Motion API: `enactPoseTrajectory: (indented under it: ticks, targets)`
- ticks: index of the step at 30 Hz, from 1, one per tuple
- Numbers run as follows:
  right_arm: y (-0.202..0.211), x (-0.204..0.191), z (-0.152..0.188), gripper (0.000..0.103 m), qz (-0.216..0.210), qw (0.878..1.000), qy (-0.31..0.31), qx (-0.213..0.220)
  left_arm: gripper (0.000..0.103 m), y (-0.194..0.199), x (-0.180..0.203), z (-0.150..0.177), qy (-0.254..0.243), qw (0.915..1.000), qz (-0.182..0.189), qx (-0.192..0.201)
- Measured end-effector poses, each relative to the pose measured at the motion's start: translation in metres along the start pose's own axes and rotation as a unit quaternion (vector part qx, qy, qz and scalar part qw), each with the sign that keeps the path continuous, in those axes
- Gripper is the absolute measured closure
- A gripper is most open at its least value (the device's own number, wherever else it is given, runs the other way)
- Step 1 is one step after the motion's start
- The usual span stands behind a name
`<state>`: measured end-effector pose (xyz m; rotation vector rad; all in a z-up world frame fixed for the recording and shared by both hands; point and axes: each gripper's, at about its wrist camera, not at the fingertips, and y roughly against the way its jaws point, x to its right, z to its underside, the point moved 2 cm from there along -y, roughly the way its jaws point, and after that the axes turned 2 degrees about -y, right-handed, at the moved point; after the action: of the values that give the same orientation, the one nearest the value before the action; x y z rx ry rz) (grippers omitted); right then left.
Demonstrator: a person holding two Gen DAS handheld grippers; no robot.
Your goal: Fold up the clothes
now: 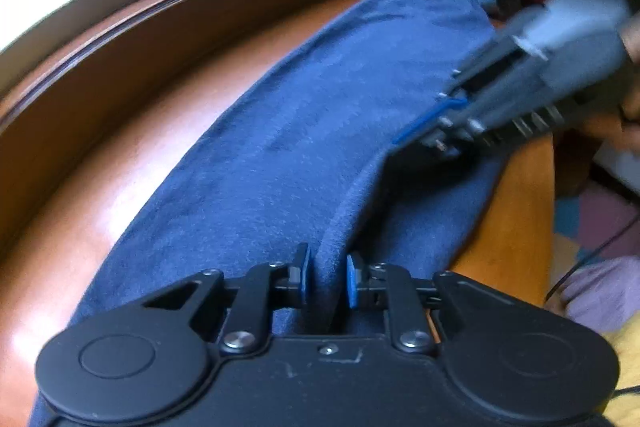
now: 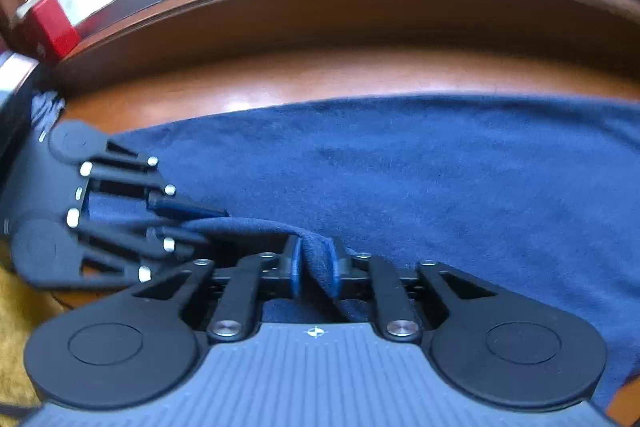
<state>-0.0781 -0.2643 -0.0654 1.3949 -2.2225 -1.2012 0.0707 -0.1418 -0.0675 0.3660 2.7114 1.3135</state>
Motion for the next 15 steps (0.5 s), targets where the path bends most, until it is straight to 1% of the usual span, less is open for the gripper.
enactPoseTrajectory:
  ticks: [1, 2, 3, 4, 5, 6, 7, 8, 11, 12, 13, 14, 15]
  targets:
    - [0.012, -0.01, 0.002, 0.056, 0.017, 1.0, 0.024, 0.012, 0.088, 0.001, -0.004, -0.001, 0.014, 0.9999, 0.007, -0.001]
    - [0.021, -0.023, 0.007, 0.051, 0.038, 0.997, 0.061, 0.026, 0.088, 0.001, -0.008, -0.001, 0.028, 0.9995, 0.015, -0.002]
    - [0.025, -0.035, 0.013, 0.047, 0.056, 0.992, 0.108, 0.043, 0.088, 0.001, -0.012, -0.002, 0.044, 0.9987, 0.023, -0.005]
    - [0.028, -0.046, 0.019, 0.048, 0.073, 0.985, 0.151, 0.048, 0.088, 0.001, -0.015, -0.002, 0.06, 0.9977, 0.031, -0.008]
    - [0.028, -0.053, 0.024, 0.049, 0.086, 0.979, 0.178, 0.045, 0.088, 0.002, -0.019, -0.001, 0.076, 0.9962, 0.04, -0.011]
    - [0.024, -0.058, 0.028, 0.053, 0.091, 0.976, 0.196, 0.04, 0.088, 0.002, -0.023, -0.001, 0.093, 0.9943, 0.05, -0.015]
    - [0.02, -0.064, 0.032, 0.058, 0.096, 0.972, 0.213, 0.035, 0.088, 0.002, -0.026, -0.001, 0.108, 0.9925, 0.055, -0.017]
    - [0.015, -0.068, 0.035, 0.059, 0.099, 0.97, 0.221, 0.033, 0.088, 0.002, -0.029, -0.001, 0.12, 0.9908, 0.059, -0.019]
    - [-0.006, -0.075, 0.041, 0.069, 0.14, 0.957, 0.251, 0.036, 0.088, 0.006, -0.031, -0.001, 0.133, 0.9892, 0.059, -0.02]
    - [-0.012, -0.077, 0.042, 0.088, 0.154, 0.953, 0.26, 0.037, 0.088, 0.008, -0.03, -0.002, 0.13, 0.9895, 0.06, -0.019]
    - [-0.012, -0.077, 0.04, 0.098, 0.153, 0.953, 0.258, 0.031, 0.088, 0.012, -0.029, -0.002, 0.126, 0.9899, 0.06, -0.02]
    - [-0.011, -0.077, 0.037, 0.098, 0.151, 0.955, 0.255, 0.025, 0.088, 0.017, -0.027, -0.001, 0.121, 0.9907, 0.059, -0.021]
    - [-0.001, -0.076, 0.033, 0.098, 0.134, 0.961, 0.24, 0.022, 0.087, 0.025, -0.027, 0.001, 0.114, 0.9915, 0.059, -0.02]
